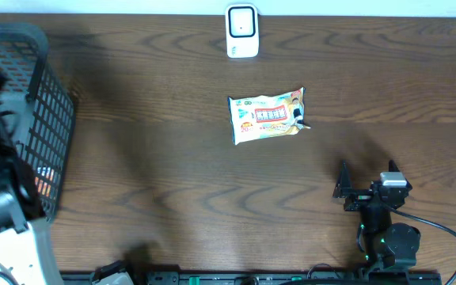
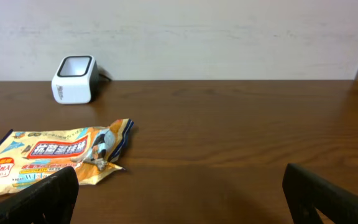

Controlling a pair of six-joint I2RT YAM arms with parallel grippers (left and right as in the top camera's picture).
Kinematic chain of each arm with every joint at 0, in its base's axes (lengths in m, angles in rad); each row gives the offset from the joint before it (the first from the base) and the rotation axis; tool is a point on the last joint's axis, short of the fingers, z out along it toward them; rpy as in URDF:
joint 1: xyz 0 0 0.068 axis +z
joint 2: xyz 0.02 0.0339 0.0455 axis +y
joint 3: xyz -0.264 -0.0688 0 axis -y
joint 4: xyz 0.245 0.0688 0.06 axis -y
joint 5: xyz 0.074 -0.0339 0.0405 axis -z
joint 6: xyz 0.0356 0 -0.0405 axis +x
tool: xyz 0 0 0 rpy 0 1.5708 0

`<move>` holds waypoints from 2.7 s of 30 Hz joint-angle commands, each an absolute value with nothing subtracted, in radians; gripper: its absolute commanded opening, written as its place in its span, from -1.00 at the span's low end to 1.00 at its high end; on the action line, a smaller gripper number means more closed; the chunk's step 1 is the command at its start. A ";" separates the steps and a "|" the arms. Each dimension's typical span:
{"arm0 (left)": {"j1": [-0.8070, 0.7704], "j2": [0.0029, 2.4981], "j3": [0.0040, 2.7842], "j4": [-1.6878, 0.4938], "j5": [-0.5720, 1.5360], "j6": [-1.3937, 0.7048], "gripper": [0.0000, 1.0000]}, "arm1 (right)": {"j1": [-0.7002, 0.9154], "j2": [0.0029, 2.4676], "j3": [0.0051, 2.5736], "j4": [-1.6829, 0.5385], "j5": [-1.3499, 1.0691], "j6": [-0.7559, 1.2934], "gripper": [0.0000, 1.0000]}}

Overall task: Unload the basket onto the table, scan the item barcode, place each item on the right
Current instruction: 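Carry the green pack to the scanner and release it on the table, then reach the left gripper into the basket and grasp the Kleenex tissue pack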

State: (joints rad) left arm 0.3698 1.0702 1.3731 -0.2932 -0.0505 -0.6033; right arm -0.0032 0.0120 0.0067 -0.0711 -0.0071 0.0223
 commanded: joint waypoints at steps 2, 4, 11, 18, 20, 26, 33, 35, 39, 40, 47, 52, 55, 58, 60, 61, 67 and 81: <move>0.167 1.083 1.390 -0.276 0.142 -0.704 -0.86 | 0.004 0.007 0.005 -0.076 -0.006 0.029 0.99; 0.062 1.104 1.388 -0.279 0.142 -0.704 -0.86 | 0.004 0.007 0.005 -0.076 -0.006 0.029 0.99; -0.233 1.265 1.388 -0.338 0.142 -0.598 -0.85 | 0.004 0.007 0.005 -0.076 -0.006 0.029 0.99; -0.377 1.490 1.388 -0.467 0.073 -0.527 -0.85 | 0.004 0.007 0.005 -0.076 -0.006 0.029 0.99; -0.400 1.552 1.388 -0.492 0.075 -0.528 -0.86 | 0.004 0.007 0.005 -0.076 -0.006 0.029 0.98; -0.469 1.715 1.388 -0.511 0.073 -0.528 -0.85 | 0.004 0.007 0.005 -0.076 -0.006 0.029 0.99; -0.486 1.824 1.387 -0.519 -0.049 -0.527 -0.78 | 0.004 0.007 0.005 -0.076 -0.006 0.029 0.98; -0.486 1.839 1.387 -0.519 -0.050 -0.527 -0.66 | 0.004 0.007 0.005 -0.076 -0.006 0.029 0.99; -0.488 1.858 1.387 -0.515 -0.051 -0.524 -0.50 | 0.004 0.007 0.005 -0.076 -0.006 0.029 0.99; -0.488 1.860 1.387 -0.515 -0.054 -0.524 -0.43 | 0.004 0.007 0.005 -0.076 -0.006 0.029 0.99; -0.477 1.821 1.404 -0.497 -0.054 -0.411 -0.42 | 0.004 0.007 0.005 -0.076 -0.006 0.029 0.99; -0.429 1.682 1.471 -0.498 -0.085 -0.254 0.09 | 0.004 0.007 0.005 -0.076 -0.006 0.029 0.99; -0.369 1.557 1.498 -0.496 -0.173 -0.250 0.17 | 0.004 0.007 0.005 -0.076 -0.006 0.029 0.99; -0.277 1.442 1.506 -0.484 -0.201 -0.196 0.18 | 0.004 0.007 0.005 -0.076 -0.006 0.029 0.98; -0.182 1.370 1.506 -0.469 -0.220 -0.161 0.22 | 0.004 0.007 0.005 -0.076 -0.006 0.029 0.99; -0.129 1.343 1.506 -0.461 -0.238 -0.152 0.30 | 0.004 0.007 0.005 -0.076 -0.006 0.029 0.98; 0.294 1.289 1.505 -0.472 -0.285 -0.138 0.79 | 0.004 0.007 0.005 -0.076 -0.006 0.029 0.99; 0.759 1.538 1.494 -0.839 -0.262 -0.138 0.86 | 0.004 0.007 0.005 -0.076 -0.006 0.029 0.99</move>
